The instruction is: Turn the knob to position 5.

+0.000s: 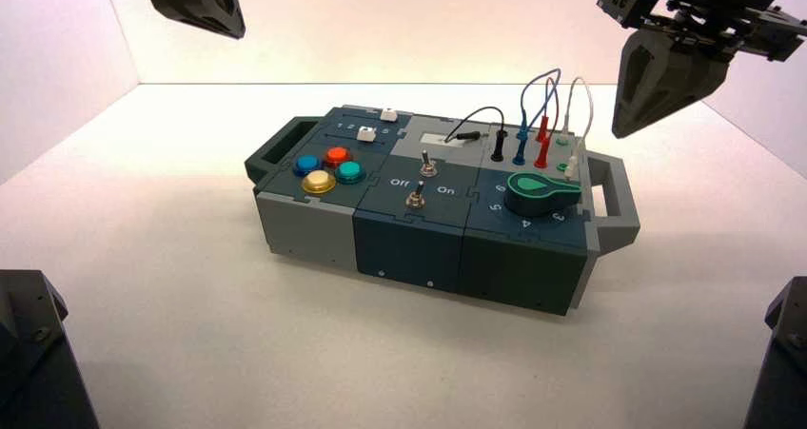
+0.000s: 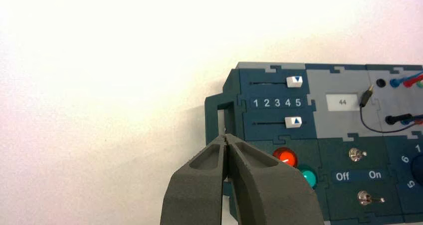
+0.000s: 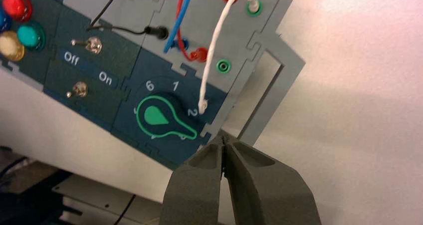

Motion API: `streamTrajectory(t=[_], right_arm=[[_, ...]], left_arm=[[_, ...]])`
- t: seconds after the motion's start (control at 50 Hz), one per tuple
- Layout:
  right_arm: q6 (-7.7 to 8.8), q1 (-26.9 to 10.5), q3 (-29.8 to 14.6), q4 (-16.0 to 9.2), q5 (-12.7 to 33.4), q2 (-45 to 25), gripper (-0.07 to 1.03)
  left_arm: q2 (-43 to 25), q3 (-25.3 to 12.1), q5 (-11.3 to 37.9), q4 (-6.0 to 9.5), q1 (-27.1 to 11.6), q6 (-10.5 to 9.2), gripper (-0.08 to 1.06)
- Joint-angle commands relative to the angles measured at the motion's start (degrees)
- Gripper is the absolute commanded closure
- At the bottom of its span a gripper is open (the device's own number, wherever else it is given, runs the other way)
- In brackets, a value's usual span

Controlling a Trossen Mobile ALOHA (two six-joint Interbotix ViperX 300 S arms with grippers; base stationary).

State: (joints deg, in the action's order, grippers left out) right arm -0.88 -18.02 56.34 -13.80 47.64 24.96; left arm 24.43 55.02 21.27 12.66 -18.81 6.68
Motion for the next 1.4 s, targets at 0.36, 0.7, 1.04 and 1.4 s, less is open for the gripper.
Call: streamTrajectory(t=[0.36,0.7,1.04,1.4], right_arm=[[0.44,-2.5,0.1,-1.5,0.4,-3.6,0.99],[0.7,-4.1,-0.7,-1.7,-2.3,-8.2,0.99],[1.23,-4.1,-2.8,-1.7,-2.8,-9.8,0.99],[1.41,-7.3,-5.2,-1.8,-3.1,-14.2,0.99]], left_arm=[[-1.2,-2.7,-0.5,-0.09,-0.7,0.18,1.01],[-1.7,-3.0,-0.6,0.0,-0.9,0.09,1.01],[-1.8,-3.2,-0.6,0.0,-0.9,0.09,1.01],[-1.8,-3.3,-0.6,0.0,-0.9,0.09,1.01]])
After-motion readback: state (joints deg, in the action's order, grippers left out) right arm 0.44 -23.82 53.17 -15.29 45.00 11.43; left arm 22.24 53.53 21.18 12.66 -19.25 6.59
